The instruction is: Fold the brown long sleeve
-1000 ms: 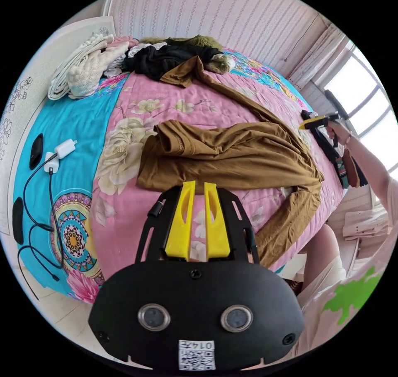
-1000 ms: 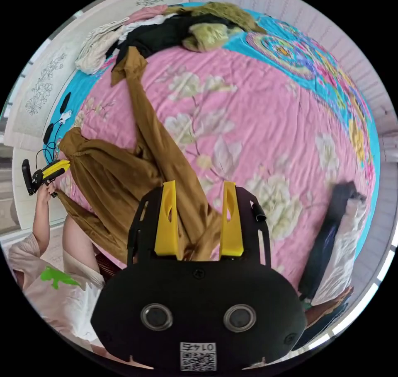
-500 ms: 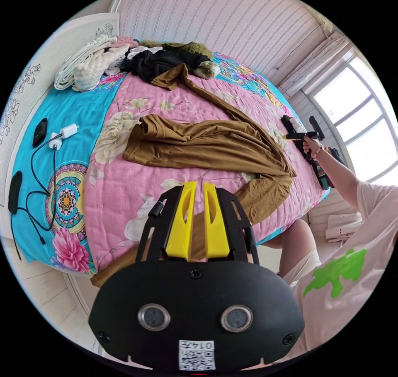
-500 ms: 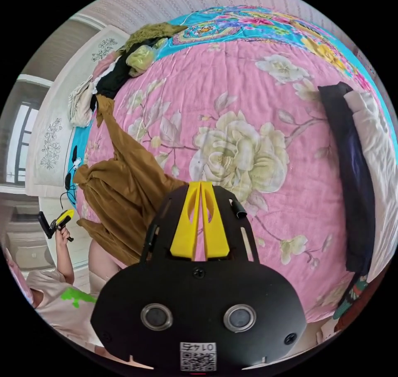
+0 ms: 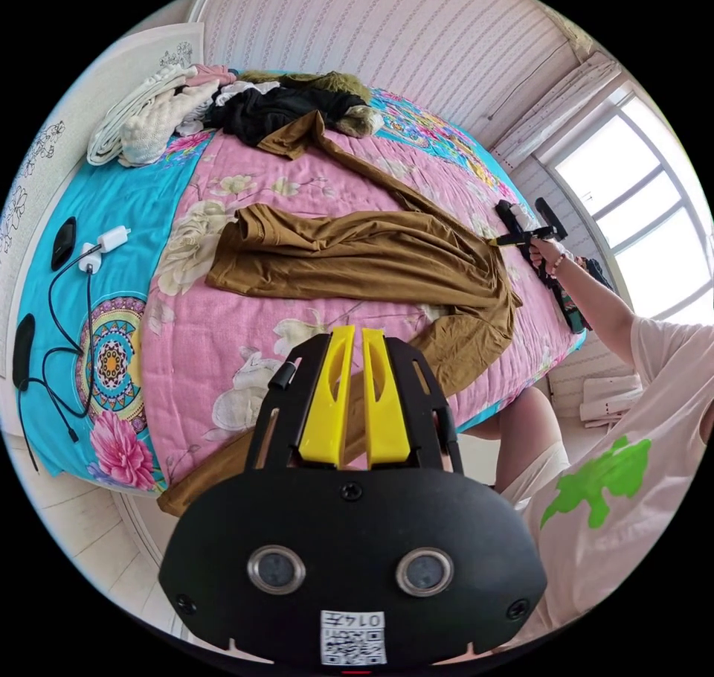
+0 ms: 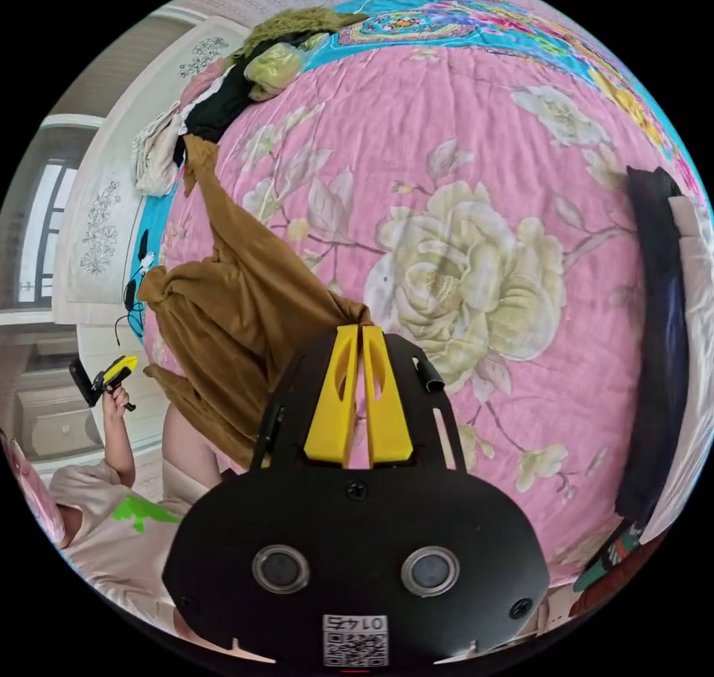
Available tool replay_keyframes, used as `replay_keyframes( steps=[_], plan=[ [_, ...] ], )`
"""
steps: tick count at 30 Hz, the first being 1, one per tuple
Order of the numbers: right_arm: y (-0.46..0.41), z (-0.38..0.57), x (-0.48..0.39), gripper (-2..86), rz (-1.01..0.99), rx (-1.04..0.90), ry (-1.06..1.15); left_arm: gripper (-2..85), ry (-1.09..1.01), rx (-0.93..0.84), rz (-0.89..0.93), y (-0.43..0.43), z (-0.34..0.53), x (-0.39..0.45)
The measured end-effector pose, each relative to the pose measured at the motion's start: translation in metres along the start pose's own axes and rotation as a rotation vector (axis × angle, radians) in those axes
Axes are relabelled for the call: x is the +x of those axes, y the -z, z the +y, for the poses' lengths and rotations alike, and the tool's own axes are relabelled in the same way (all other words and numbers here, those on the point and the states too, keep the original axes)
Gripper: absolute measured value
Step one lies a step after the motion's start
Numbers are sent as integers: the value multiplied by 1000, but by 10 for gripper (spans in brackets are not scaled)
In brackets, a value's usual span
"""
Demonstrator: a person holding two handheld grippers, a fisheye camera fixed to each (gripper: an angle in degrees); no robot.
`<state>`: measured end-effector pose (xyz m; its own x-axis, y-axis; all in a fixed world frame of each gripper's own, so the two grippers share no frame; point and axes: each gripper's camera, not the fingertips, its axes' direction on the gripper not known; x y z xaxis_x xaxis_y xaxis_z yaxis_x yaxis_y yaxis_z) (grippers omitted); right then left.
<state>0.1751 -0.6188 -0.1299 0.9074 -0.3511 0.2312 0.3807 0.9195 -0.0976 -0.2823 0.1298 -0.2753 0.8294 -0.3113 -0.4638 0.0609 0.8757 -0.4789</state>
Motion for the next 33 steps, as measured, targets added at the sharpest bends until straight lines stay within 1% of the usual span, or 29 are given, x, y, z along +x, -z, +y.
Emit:
replay_keyframes(
  steps=[3,5,6,8,11,12,15,17,19,20,21,22,25,28,33],
  plan=[
    [18,-4,31,18,-34,73,-112,3,-4,2,-1,1,2,2],
    [10,-5,46,31,-103,31,-153,2,-6,0,-1,1,3,2],
    [6,-2,52,44,-82,20,-194,1,-6,-2,0,0,3,2],
    [4,8,55,56,-102,34,-181,1,-2,2,11,1,5,1],
    [0,42,56,77,-222,66,-156,-1,1,13,19,2,9,0],
    [-6,58,54,88,-255,48,-143,-1,2,13,21,3,10,0],
    [-24,99,42,109,-251,1,-135,-3,5,12,32,4,14,0],
    [-36,115,37,109,-229,1,-154,-3,2,9,35,5,17,2],
    [-44,121,31,96,-212,42,-169,-3,0,9,35,6,18,4],
    [-47,121,24,47,-204,43,-134,-3,-3,2,31,7,19,5],
    [-52,119,16,18,-228,17,-96,-2,-4,-2,31,7,19,6],
    [-53,120,13,15,-233,15,-92,0,-7,-7,32,7,19,6],
    [-42,131,3,4,-161,58,-105,5,-9,-6,31,11,21,6],
    [-36,148,7,2,-201,94,-177,13,-7,-4,33,13,23,2],
    [-69,157,-8,16,-310,57,-248,43,10,-31,53,5,19,-9]
  ],
)
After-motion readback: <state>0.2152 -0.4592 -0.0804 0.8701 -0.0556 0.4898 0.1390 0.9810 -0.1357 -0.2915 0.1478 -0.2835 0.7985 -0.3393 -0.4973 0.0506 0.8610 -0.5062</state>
